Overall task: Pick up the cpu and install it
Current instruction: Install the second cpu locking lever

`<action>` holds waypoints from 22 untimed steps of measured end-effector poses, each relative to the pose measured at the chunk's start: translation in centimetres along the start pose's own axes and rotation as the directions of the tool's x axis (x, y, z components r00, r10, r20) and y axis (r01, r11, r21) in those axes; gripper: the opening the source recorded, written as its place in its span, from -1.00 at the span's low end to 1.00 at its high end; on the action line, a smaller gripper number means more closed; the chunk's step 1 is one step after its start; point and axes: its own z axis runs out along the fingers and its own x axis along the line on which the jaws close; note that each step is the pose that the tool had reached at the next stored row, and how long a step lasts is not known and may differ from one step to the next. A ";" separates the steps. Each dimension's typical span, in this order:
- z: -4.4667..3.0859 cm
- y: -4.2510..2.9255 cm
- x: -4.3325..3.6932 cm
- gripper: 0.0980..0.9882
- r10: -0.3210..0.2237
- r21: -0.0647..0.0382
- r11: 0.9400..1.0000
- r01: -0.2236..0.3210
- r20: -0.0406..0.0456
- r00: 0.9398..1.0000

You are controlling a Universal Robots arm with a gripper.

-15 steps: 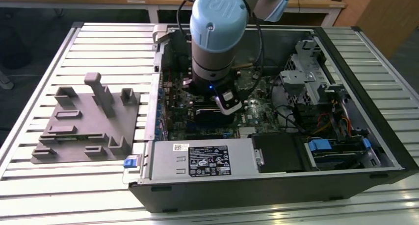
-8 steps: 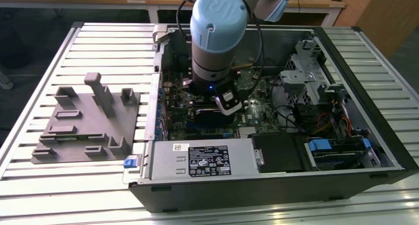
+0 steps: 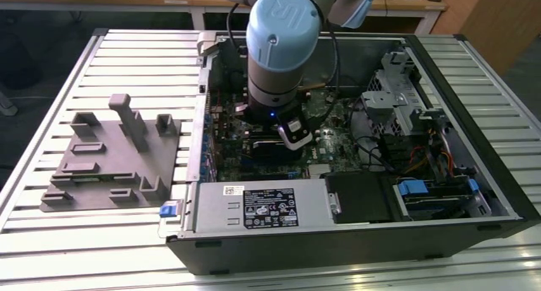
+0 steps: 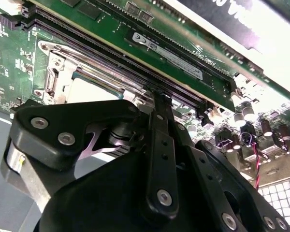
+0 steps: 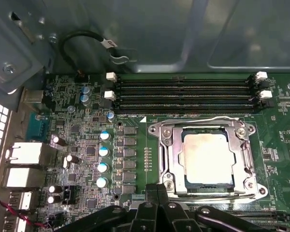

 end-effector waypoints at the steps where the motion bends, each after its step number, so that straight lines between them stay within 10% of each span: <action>1: 0.02 -0.01 0.00 -0.98 -0.001 0.000 1.000 0.001 0.000 1.000; 22: -0.63 0.24 0.01 -0.98 -0.006 0.000 1.000 0.006 -0.003 1.000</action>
